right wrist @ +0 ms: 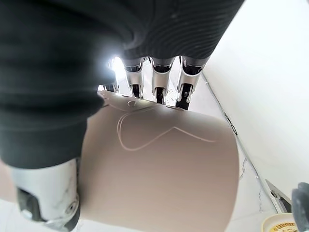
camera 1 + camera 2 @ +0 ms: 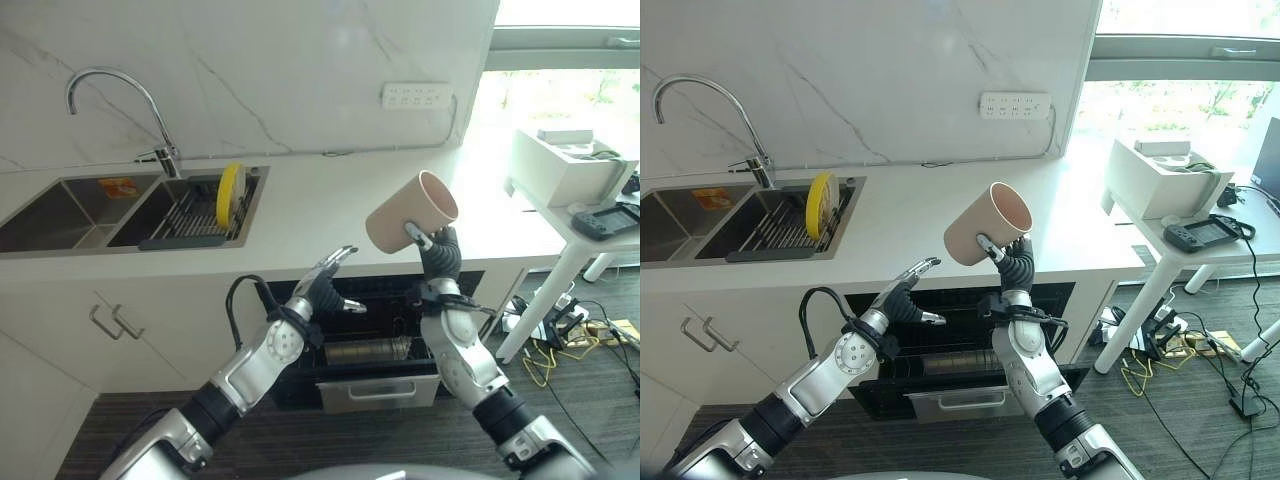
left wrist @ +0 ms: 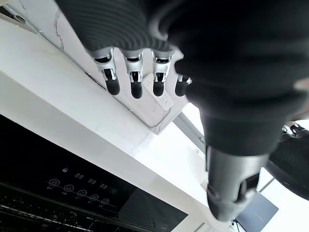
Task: Place the dishes in the dishwasher.
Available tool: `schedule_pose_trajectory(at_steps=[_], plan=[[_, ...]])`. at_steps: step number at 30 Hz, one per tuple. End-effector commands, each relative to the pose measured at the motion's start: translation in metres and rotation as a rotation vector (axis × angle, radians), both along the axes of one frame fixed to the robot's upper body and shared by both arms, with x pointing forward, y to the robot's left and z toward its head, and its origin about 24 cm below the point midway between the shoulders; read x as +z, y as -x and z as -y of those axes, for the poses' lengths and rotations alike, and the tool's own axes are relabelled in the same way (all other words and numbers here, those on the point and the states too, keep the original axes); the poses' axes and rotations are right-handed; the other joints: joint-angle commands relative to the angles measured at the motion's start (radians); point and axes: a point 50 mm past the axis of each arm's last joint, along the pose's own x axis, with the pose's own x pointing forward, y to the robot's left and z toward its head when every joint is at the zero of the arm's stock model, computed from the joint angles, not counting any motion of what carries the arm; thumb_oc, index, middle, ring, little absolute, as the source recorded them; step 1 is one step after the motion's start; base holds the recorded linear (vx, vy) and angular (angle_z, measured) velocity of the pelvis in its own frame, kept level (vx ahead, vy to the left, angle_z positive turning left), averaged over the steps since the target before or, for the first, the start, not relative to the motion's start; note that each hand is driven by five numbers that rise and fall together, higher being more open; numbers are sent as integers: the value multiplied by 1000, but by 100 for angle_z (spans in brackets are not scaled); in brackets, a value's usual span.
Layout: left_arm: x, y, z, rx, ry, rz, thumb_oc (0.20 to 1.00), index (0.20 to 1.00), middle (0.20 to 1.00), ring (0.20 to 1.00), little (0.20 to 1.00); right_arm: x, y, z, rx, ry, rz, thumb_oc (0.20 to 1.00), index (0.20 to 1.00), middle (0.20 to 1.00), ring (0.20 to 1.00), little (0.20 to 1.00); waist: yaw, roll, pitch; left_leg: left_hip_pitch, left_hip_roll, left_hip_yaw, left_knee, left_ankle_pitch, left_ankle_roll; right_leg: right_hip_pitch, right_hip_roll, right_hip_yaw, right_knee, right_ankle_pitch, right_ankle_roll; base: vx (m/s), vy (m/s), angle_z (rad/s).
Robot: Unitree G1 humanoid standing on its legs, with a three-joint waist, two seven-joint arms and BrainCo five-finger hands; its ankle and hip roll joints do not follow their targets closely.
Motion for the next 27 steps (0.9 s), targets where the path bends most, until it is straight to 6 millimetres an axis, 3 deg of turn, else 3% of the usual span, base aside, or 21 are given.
schedule_pose_trajectory(at_steps=[1, 7, 11, 15, 23, 27], plan=[[11, -12, 1, -16, -28, 91, 1000, 1000, 1000, 1000, 1000, 47, -6, -6, 13, -103, 229, 200, 200, 200, 200, 200, 6, -11, 20, 66, 24, 2, 4, -123, -2, -45, -58, -31, 31, -19, 35, 0, 0, 0], [-4, -4, -20, 27, -32, 16, 1000, 1000, 1000, 1000, 1000, 43, 0, 21, -53, -72, 245, 200, 200, 200, 200, 200, 3, -11, 21, 66, 26, 6, 4, -123, -3, -47, -55, -27, 32, -20, 35, 0, 0, 0], [-12, 13, -36, -66, -39, -63, 1000, 1000, 1000, 1000, 1000, 24, 13, 54, -126, -80, 199, 200, 200, 200, 200, 200, -5, -8, 27, 63, 30, 15, 4, -121, 0, -55, -57, -26, 39, -21, 38, 0, 0, 0], [-22, 28, -50, -162, -45, -201, 1000, 1000, 1000, 1000, 1000, 10, 22, 69, -131, -51, 153, 200, 200, 200, 200, 200, -27, 2, 39, 68, 37, 36, 4, -114, 2, -66, -58, -20, 57, -25, 40, 37, 23, -8], [-41, 41, -66, -211, -170, -380, 1000, 1000, 1000, 1000, 1000, 3, 27, 70, -70, 5, 123, 200, 200, 200, 200, 200, -42, 21, 63, 58, 49, 38, 13, -100, 2, -89, -54, -10, 107, -50, 37, 74, 35, -7], [-40, 35, -66, -199, -218, -369, 1000, 1000, 1000, 1000, 1000, 5, 23, 69, -52, 27, 132, 200, 200, 200, 200, 200, -36, 31, 93, 26, 54, 10, 47, -96, -1, -122, -49, -2, 163, -79, 25, 57, 24, 0]])
